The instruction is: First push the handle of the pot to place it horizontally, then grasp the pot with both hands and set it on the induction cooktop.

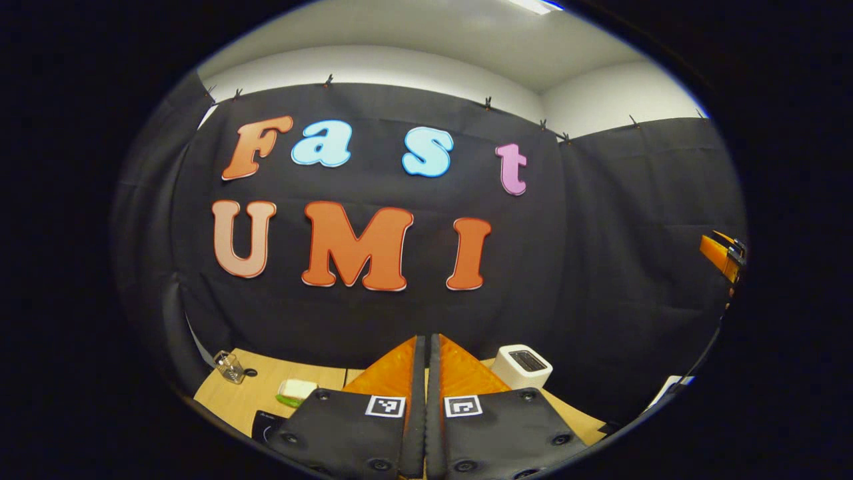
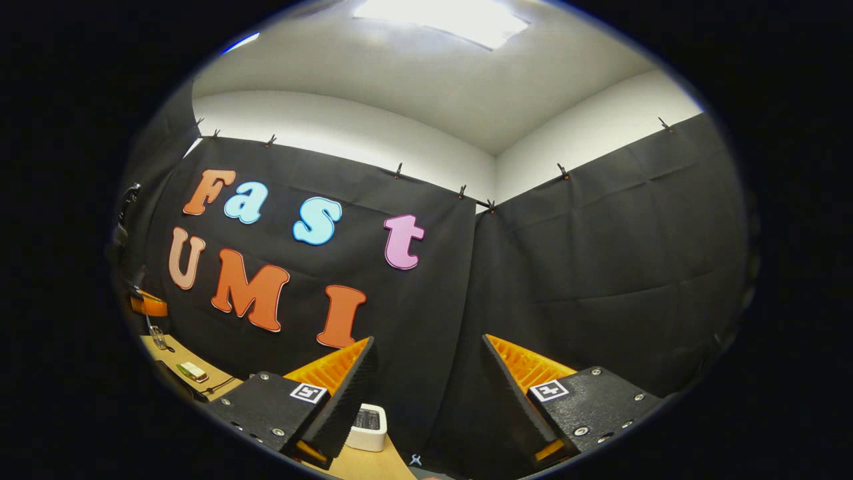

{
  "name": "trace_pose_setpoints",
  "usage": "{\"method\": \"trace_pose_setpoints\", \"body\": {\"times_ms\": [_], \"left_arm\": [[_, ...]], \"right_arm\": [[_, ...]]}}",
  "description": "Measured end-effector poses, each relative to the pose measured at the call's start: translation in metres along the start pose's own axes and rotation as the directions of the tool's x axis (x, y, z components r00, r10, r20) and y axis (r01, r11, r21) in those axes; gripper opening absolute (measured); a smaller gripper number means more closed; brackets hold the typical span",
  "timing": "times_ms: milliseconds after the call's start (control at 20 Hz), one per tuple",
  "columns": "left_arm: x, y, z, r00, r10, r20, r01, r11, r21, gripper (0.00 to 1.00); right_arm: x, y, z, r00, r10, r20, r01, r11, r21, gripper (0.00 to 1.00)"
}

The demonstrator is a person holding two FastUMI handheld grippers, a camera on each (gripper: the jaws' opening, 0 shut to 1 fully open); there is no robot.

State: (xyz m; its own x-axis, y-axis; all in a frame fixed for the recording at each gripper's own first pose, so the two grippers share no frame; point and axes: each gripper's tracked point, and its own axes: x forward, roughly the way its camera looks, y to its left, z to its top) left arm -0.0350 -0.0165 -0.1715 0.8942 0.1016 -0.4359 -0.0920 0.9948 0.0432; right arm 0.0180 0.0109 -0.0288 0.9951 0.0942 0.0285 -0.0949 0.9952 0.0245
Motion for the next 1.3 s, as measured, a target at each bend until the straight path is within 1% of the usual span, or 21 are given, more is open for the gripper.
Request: {"method": "trace_pose_setpoints", "body": {"times_ms": [100, 250, 400, 500, 600, 750, 900, 950, 1000, 1050, 1200, 1300], "left_arm": [[0.002, 0.002, -0.029, 0.996, 0.014, -0.089, -0.015, 1.000, -0.001, 0.08], [-0.003, 0.000, -0.073, 0.974, 0.027, -0.224, -0.031, 0.999, -0.018, 0.08], [-0.011, 0.001, -0.120, 0.934, 0.042, -0.354, -0.059, 0.997, -0.039, 0.08], [-0.021, 0.001, -0.158, 0.896, 0.054, -0.441, -0.090, 0.994, -0.062, 0.08], [-0.033, 0.001, -0.193, 0.842, 0.061, -0.535, -0.130, 0.987, -0.094, 0.08], [-0.051, 0.001, -0.238, 0.755, 0.067, -0.653, -0.206, 0.969, -0.139, 0.08], [-0.072, 0.001, -0.282, 0.672, 0.070, -0.738, -0.281, 0.945, -0.166, 0.08], [-0.079, 0.001, -0.295, 0.647, 0.070, -0.759, -0.304, 0.937, -0.173, 0.06], [-0.087, 0.002, -0.306, 0.616, 0.070, -0.785, -0.329, 0.928, -0.176, 0.06], [-0.095, 0.003, -0.315, 0.590, 0.063, -0.805, -0.352, 0.918, -0.186, 0.08], [-0.120, -0.004, -0.346, 0.502, 0.026, -0.864, -0.418, 0.882, -0.216, 0.08], [-0.133, -0.011, -0.364, 0.456, -0.003, -0.890, -0.447, 0.864, -0.232, 0.08]], "right_arm": [[0.001, 0.001, -0.003, 1.000, 0.009, 0.015, -0.009, 1.000, 0.000, 0.95], [0.001, 0.002, -0.014, 0.999, 0.032, 0.015, -0.032, 0.999, 0.029, 0.95], [-0.005, -0.001, -0.023, 0.998, 0.056, 0.031, -0.057, 0.998, 0.035, 0.95], [-0.005, 0.000, -0.028, 0.997, 0.071, 0.040, -0.072, 0.997, 0.029, 0.95], [-0.005, 0.002, -0.036, 0.995, 0.089, 0.040, -0.090, 0.996, 0.027, 0.95], [-0.005, 0.006, -0.048, 0.992, 0.122, 0.029, -0.123, 0.992, 0.036, 0.95], [-0.003, 0.011, -0.060, 0.988, 0.157, 0.017, -0.157, 0.986, 0.048, 0.95], [-0.002, 0.013, -0.062, 0.986, 0.167, 0.014, -0.168, 0.984, 0.053, 0.95], [-0.001, 0.015, -0.067, 0.984, 0.177, 0.011, -0.178, 0.982, 0.058, 0.95], [-0.001, 0.017, -0.070, 0.982, 0.188, 0.007, -0.188, 0.980, 0.063, 0.95], [0.000, 0.023, -0.081, 0.976, 0.219, -0.009, -0.218, 0.973, 0.072, 0.95], [0.000, 0.025, -0.085, 0.972, 0.234, -0.013, -0.232, 0.970, 0.076, 0.95]]}}
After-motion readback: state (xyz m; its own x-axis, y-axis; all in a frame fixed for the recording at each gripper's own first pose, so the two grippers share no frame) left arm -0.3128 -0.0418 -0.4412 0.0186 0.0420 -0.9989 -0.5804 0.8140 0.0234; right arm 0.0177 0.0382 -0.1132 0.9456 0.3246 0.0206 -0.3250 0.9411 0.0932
